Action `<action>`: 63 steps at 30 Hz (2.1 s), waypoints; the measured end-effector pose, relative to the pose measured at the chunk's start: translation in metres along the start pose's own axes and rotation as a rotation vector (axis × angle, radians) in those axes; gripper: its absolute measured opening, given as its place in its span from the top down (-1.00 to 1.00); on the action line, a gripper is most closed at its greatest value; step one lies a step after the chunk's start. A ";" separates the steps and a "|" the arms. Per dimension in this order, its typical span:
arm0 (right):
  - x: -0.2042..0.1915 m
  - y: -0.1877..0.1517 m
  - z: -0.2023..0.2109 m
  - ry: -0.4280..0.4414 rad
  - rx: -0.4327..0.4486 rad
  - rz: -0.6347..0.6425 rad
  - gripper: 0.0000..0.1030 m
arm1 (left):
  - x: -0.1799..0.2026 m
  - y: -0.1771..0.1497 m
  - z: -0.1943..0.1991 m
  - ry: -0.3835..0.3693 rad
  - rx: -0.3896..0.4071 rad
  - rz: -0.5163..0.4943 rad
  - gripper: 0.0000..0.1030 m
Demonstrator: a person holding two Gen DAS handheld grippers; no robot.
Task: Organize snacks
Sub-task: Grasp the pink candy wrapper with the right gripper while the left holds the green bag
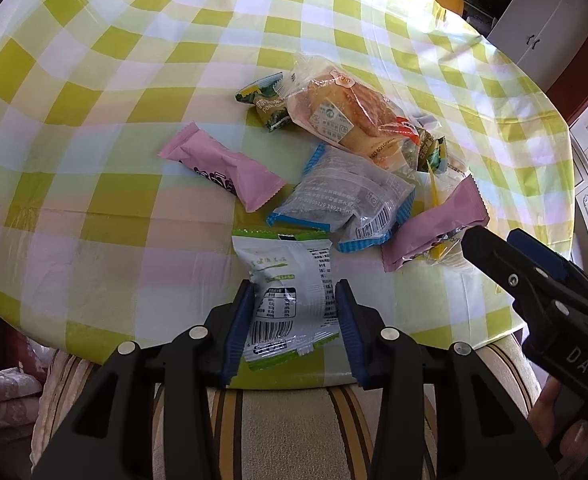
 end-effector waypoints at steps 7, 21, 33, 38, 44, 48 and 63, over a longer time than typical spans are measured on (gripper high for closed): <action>-0.009 0.010 -0.016 -0.005 -0.016 0.027 -0.10 | -0.008 -0.002 0.005 -0.021 0.010 0.026 0.21; -0.032 0.005 -0.028 -0.002 -0.044 0.116 0.48 | -0.010 -0.003 0.006 -0.036 0.019 0.037 0.21; -0.042 -0.001 -0.032 -0.022 -0.049 0.161 0.60 | -0.010 -0.003 0.012 -0.031 0.049 0.034 0.22; -0.038 -0.002 -0.020 -0.025 -0.025 0.147 0.61 | -0.007 -0.002 0.021 -0.021 0.079 0.023 0.23; -0.033 -0.006 -0.002 -0.019 -0.005 0.127 0.61 | -0.001 -0.001 0.030 -0.024 0.102 0.004 0.27; -0.026 -0.009 0.010 -0.022 0.003 0.111 0.61 | 0.005 -0.002 0.034 -0.031 0.109 -0.013 0.27; 0.026 -0.015 0.055 -0.069 0.050 0.019 0.61 | 0.037 -0.009 0.048 -0.111 0.123 -0.064 0.28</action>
Point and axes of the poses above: each gripper's, at about its wrist camera, not at the fingertips, and z roughly against the way its jaws point, x to its right, y to its top, the point moved 6 cm from there along -z, roughly the way its jaws point, and after that the axes turned 1 degree about -y, right-handed, at the moved point
